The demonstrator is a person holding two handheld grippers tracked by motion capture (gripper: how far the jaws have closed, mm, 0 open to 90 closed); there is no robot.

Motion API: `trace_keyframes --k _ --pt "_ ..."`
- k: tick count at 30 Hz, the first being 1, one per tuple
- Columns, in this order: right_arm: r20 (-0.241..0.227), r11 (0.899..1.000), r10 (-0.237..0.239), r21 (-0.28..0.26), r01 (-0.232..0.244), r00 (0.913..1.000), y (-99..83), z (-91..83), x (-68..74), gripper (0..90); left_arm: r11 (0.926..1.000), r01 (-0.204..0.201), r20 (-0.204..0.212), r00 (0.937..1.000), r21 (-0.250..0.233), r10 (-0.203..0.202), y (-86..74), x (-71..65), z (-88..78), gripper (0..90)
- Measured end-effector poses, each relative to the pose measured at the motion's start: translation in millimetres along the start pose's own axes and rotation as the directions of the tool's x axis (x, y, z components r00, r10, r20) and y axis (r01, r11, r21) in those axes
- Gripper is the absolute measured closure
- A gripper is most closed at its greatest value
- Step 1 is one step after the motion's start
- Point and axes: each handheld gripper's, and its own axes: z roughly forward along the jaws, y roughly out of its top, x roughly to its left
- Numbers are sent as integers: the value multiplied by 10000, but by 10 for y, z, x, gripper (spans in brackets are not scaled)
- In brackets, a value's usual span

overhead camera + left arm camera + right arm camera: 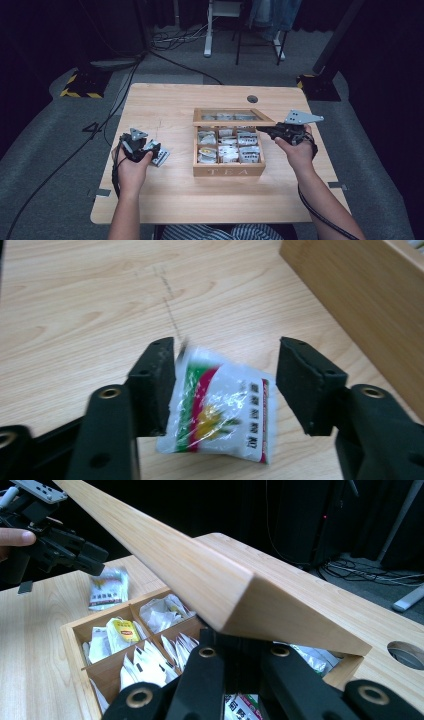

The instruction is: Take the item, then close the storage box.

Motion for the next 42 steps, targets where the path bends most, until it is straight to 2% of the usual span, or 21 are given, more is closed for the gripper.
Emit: trace_keyframes --k 4,9,16,18,21,22,24,27,29,31,32,34,37,40,42 --pt "-9 10000 -4 7 4 10000 0 0 0 900 9998 -97 0 10000 -149 97 4 -21 -37 343" --pt "-20 10000 4 -7 -4 10000 1 1 -2 900 9982 -448 439 9980 -406 466 40 -143 -114 332" --pt "-48 10000 0 26 0 10000 -1 -1 -2 900 9904 -1264 1006 9862 -552 1315 97 -400 -328 325" --pt "-49 10000 17 53 -17 10000 -4 -1 3 900 9877 -1462 1254 9804 -551 1521 93 -488 -385 324" --pt "-22 9999 20 131 -19 10000 -5 -4 9 900 9836 -1699 1854 9663 -604 1783 60 -615 -423 320" --pt "-15 9999 27 147 -26 10000 -4 -4 11 900 9842 -1670 2020 9635 -590 1756 39 -665 -420 318" --pt "-19 9999 38 166 -38 10000 -2 -5 15 900 9789 -1982 2359 9500 -498 2044 -7 -743 -399 306" --pt "-27 9998 46 195 -45 10000 -2 -12 21 900 9742 -2238 2857 9322 -278 2223 -103 -855 -343 304" --pt "-43 9997 46 233 -45 10000 -7 -20 24 900 9680 -2508 3099 9194 -129 2423 -168 -908 -303 301" --pt "-76 9996 45 290 -42 10000 -11 -28 26 900 9618 -2736 3184 9119 16 2589 -227 -962 -250 299" --pt "-72 9995 41 328 -39 10000 -11 -33 28 900 9569 -2903 3118 9097 60 2741 -251 -982 -229 298" --pt "-86 9993 47 366 -44 10000 -9 -42 33 900 9526 -3039 3166 9050 135 2843 -308 -1020 -187 301" --pt "-122 9992 -3 401 8 9999 -3 -64 48 900 9504 -3064 3552 8954 541 2685 -395 -1046 -108 295" --pt "-169 9989 -20 471 28 9999 2 -91 65 900 9535 -2871 3644 9008 916 2362 -474 -1039 -30 286" --pt "-220 9986 -38 519 50 9998 0 -105 72 900 9559 -2764 3779 8992 998 2205 -508 -1034 15 281"
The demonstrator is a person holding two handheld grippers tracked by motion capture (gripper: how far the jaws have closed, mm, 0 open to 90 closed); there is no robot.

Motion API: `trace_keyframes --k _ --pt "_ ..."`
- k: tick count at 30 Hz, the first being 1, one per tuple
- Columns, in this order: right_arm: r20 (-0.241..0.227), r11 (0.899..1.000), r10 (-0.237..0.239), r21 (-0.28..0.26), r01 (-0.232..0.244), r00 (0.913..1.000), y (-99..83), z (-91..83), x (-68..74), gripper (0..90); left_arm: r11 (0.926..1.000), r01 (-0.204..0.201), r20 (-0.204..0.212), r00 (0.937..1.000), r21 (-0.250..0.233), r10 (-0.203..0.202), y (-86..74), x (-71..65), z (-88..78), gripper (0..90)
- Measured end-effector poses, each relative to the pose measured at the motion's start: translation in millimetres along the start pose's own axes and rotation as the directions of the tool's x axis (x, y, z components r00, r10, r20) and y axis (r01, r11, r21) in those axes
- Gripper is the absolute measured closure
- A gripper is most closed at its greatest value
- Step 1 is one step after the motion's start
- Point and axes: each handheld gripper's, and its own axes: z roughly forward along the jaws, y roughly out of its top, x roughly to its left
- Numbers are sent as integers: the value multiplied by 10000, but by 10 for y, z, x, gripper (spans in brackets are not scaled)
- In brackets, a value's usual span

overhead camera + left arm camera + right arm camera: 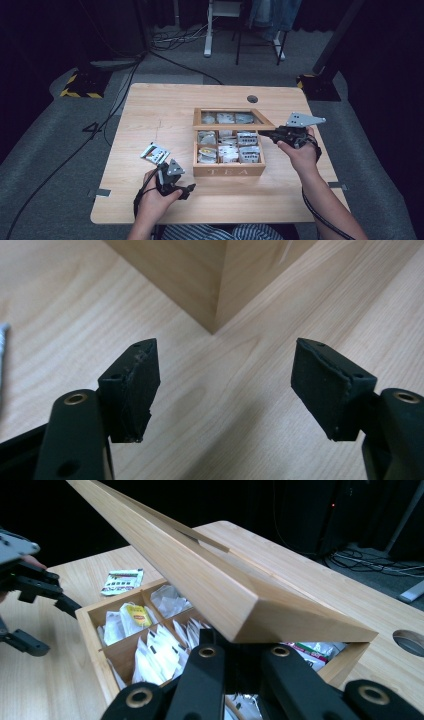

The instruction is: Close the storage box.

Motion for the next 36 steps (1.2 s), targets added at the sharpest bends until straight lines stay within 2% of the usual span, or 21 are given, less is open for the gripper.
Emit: trace_keyframes --k 4,8,11,14,15,22,28,36 --pt "-34 9999 47 102 -46 10000 -13 -35 0 900 9999 125 -12 9999 -3 -125 -10 -2 69 263" --pt "-53 9997 60 258 -58 10000 -24 -77 -7 900 9997 -80 -66 9999 218 81 -18 -28 165 239" --pt "-51 9992 77 398 -75 10000 -34 -111 -8 900 9996 -269 -159 9995 62 270 -16 -46 207 188" --pt "-62 9988 75 481 -72 10000 -41 -139 -4 900 9977 -661 -491 9967 -149 653 -34 -64 248 176" --pt "-74 9986 96 520 -92 9999 -40 -148 1 900 9971 -678 -505 9965 -351 660 -49 -66 267 160" --pt "-204 9960 147 880 -128 9997 -6 -170 52 899 9972 -664 -548 9964 -358 643 -45 -66 269 150" --pt "-303 9883 454 1469 -405 9985 12 -188 75 896 9970 -664 -566 9963 -388 642 -46 -67 272 150" --pt "-247 9740 538 2214 -470 9982 22 -226 140 890 9970 -666 -574 9963 -386 644 -46 -68 272 150"
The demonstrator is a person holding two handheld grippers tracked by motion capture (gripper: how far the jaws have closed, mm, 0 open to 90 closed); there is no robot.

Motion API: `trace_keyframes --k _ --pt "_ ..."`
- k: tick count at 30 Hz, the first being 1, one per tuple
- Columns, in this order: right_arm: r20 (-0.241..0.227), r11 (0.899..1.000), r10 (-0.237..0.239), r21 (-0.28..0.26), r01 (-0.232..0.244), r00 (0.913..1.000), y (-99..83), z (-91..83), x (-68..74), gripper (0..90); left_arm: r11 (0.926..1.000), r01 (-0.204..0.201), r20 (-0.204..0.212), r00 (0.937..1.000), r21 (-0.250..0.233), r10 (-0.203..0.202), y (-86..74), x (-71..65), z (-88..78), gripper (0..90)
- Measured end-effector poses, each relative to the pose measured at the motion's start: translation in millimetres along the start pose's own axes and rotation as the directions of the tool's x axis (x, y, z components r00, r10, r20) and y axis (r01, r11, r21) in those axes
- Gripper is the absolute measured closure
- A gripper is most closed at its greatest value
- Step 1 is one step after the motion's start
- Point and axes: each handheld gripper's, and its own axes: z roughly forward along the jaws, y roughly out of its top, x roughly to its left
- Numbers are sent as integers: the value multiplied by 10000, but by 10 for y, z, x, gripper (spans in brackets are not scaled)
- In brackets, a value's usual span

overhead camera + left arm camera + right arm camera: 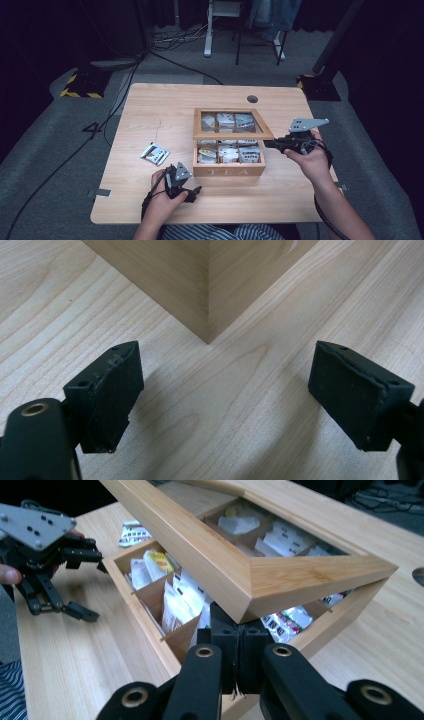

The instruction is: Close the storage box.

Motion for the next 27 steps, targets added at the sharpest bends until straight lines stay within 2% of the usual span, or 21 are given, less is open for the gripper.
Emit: trace_keyframes --k 6,15,21,27 --pt "-26 9975 6 702 -4 10000 -4 20 28 884 10000 -5 -1 10000 5 5 0 0 0 150" --pt "-97 9877 -156 1555 169 9998 -27 68 38 867 10000 -12 -4 10000 3 12 0 1 0 150" --pt "-170 9755 -454 2147 480 9988 -54 122 49 843 10000 -28 11 10000 7 28 0 2 0 150" --pt "-264 9572 -527 2834 581 9983 -77 177 64 821 10000 -21 -1 10000 7 21 0 1 0 150"
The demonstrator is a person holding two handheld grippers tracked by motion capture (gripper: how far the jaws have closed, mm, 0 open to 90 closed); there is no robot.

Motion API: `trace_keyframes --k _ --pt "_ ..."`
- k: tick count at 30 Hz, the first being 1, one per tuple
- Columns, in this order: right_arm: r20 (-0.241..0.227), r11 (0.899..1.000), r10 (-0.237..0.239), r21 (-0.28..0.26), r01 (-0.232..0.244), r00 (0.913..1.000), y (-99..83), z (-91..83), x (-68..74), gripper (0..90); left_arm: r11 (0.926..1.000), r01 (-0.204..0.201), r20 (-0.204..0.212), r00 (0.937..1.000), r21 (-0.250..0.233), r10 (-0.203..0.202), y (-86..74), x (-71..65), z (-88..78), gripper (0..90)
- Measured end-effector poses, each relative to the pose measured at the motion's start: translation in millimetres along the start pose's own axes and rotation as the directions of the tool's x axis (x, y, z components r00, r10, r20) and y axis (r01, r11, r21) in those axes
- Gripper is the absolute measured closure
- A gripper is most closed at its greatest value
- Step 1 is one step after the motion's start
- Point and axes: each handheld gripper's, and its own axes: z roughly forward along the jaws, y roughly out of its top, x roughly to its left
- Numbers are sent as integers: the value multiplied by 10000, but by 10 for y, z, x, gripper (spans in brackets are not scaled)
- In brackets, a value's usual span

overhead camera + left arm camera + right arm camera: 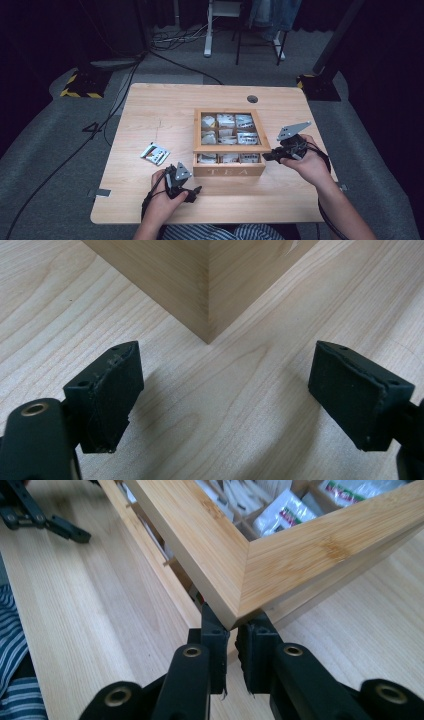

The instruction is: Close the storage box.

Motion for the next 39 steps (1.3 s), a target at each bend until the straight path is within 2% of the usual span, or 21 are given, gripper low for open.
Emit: trace_keyframes --k 8,30,39 --pt "-103 9980 -76 630 82 9999 -12 59 7 782 10000 -14 -1 10000 11 14 0 1 0 150" --pt "-239 9921 -58 1250 88 9997 -35 143 -4 686 10000 -2 -1 10000 10 2 0 0 0 150" --pt "-217 9851 -70 1719 107 9997 -47 187 -1 644 10000 -2 0 10000 12 2 0 0 0 151"
